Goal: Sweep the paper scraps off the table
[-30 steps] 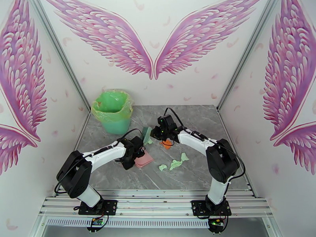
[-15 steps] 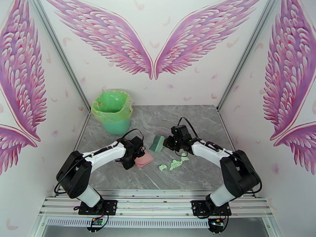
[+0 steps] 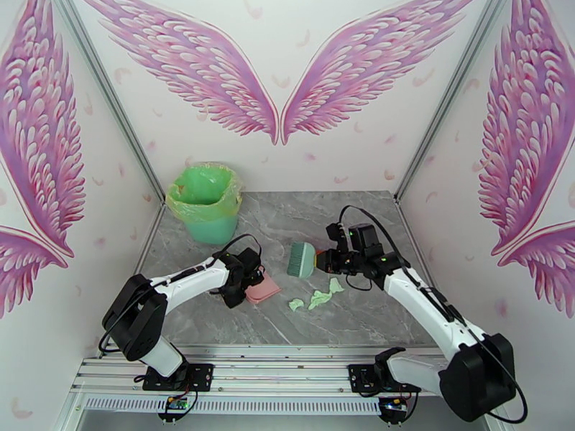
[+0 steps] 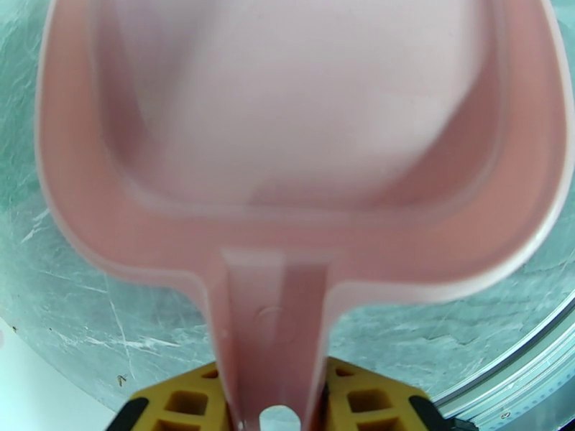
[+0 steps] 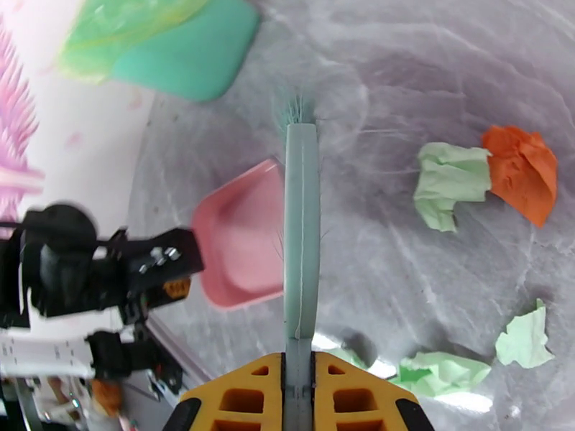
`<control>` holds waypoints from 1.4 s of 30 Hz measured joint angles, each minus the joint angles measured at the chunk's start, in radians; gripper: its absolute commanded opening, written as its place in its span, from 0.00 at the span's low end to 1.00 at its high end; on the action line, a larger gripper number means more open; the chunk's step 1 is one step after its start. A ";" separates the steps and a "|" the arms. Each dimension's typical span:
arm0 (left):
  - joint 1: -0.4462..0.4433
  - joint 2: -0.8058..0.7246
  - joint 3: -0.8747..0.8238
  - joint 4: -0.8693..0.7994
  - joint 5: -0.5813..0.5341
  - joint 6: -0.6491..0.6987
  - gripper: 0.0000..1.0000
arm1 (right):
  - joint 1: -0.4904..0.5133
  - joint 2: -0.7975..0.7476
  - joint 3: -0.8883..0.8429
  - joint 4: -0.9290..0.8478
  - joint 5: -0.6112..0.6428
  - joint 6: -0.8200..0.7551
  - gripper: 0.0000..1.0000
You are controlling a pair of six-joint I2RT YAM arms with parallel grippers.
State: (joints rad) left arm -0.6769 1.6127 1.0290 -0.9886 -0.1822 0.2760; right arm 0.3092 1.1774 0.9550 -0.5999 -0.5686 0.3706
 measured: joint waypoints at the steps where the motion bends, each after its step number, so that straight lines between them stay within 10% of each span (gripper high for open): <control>1: 0.000 0.000 0.000 0.000 -0.001 0.000 0.31 | 0.003 -0.029 0.000 -0.030 -0.014 -0.015 0.00; 38: -0.040 -0.183 -0.161 0.204 0.020 -0.042 0.58 | 0.085 -0.288 -0.191 -0.215 -0.042 0.006 0.00; 42: -0.028 -0.204 -0.174 0.236 0.025 -0.036 0.75 | 0.085 -0.291 -0.191 -0.212 -0.042 0.006 0.00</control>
State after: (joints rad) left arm -0.7048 1.4082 0.8555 -0.7528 -0.1574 0.2398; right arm 0.3939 0.8860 0.7643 -0.8124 -0.6102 0.3767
